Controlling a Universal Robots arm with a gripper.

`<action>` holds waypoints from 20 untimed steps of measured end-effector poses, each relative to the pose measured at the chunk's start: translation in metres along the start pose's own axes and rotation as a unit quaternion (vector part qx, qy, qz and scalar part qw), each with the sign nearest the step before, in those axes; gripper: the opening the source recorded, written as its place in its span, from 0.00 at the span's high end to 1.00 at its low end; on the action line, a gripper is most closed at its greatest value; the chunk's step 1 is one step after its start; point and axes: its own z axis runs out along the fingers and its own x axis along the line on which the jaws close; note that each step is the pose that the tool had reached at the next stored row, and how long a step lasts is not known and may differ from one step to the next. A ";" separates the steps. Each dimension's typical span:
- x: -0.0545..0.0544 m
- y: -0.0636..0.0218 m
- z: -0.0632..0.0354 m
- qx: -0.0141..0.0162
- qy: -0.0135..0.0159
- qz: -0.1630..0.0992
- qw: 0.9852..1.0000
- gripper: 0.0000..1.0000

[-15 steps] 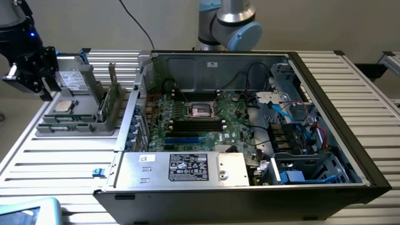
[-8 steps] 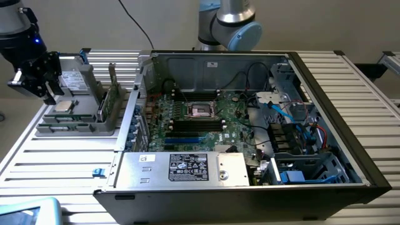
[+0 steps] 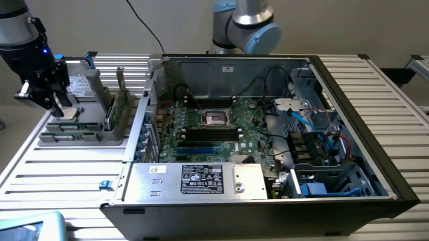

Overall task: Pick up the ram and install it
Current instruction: 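Pick up the ram and move it above insertion slot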

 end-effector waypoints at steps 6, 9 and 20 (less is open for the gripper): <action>0.006 -0.0052 0.0111 0.000 0.000 0.000 1.000 0.57; 0.005 -0.0067 0.0165 0.000 0.000 0.000 1.000 0.57; 0.005 -0.0069 0.0365 0.000 0.000 0.000 1.000 0.57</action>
